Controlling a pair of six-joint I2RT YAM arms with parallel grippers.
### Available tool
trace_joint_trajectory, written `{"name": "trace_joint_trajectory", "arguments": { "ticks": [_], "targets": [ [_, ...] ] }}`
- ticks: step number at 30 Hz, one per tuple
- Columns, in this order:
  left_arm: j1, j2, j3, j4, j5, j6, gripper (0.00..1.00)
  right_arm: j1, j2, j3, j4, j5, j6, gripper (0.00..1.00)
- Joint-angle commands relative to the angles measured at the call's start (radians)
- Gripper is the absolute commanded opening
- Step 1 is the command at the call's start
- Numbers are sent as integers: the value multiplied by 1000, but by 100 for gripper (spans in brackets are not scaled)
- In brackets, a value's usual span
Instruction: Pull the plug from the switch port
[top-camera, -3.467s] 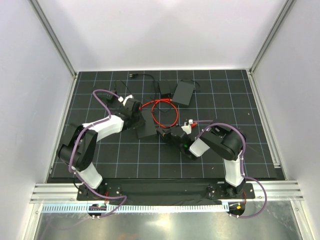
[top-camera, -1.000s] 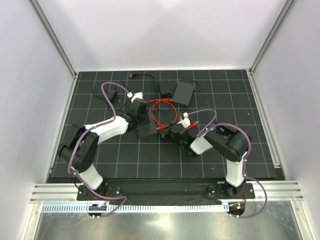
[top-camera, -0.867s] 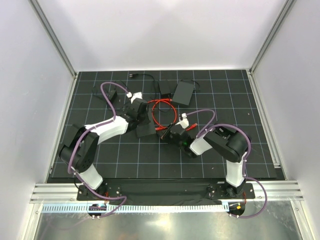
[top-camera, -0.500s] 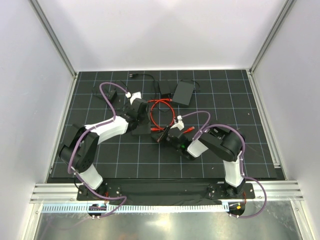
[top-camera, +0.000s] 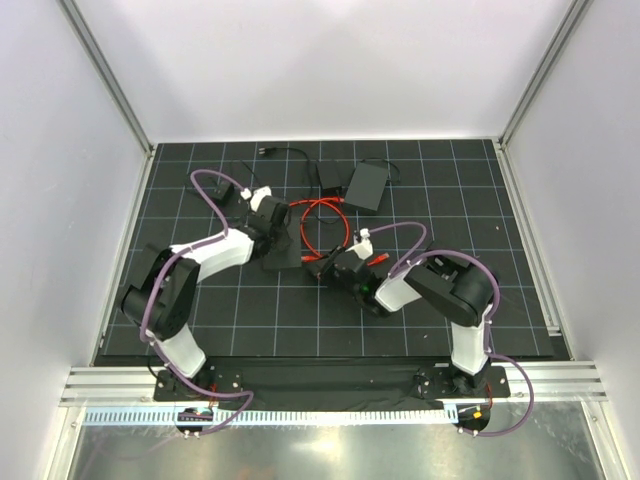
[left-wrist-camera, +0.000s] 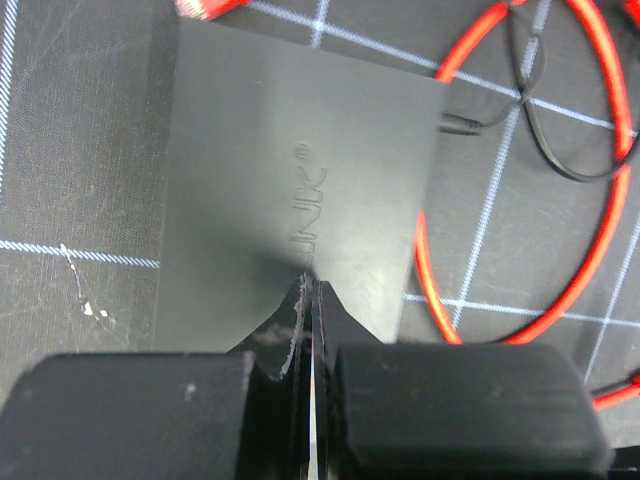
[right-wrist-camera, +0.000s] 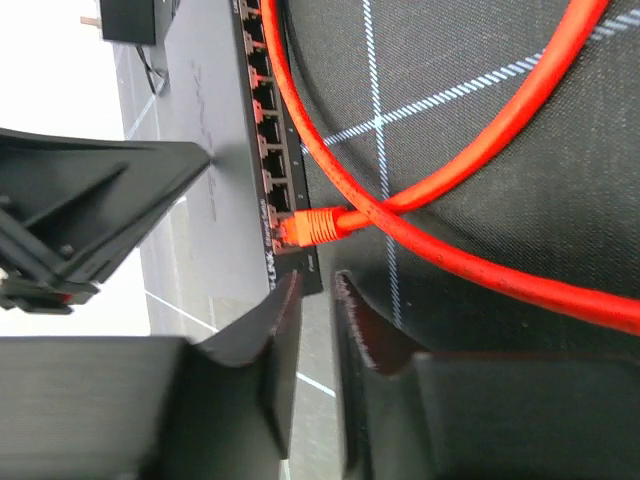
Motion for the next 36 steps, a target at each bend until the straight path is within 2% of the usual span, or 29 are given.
{"name": "trace_joint_trajectory", "arguments": {
  "ticks": [1, 6, 11, 15, 21, 29, 36],
  "targets": [
    [49, 42, 28, -19, 111, -31, 0, 3, 20, 23, 27, 29, 48, 28],
    [66, 62, 33, -33, 209, -37, 0, 9, 24, 11, 32, 40, 91, 36],
    [68, 64, 28, -78, 217, -51, 0, 9, 32, -3, 51, 65, 137, 41],
    [104, 70, 22, -85, 258, -42, 0, 6, 43, 6, 34, 62, 190, 42],
    [126, 117, 65, -177, 399, 13, 0, 9, 47, 9, 15, 88, 221, 43],
    [126, 117, 49, -190, 433, 45, 0, 16, 64, 58, -77, 117, 218, 42],
    [126, 139, 49, -182, 476, 53, 0, 15, 51, 11, -37, 184, 230, 41]
  ]
}}
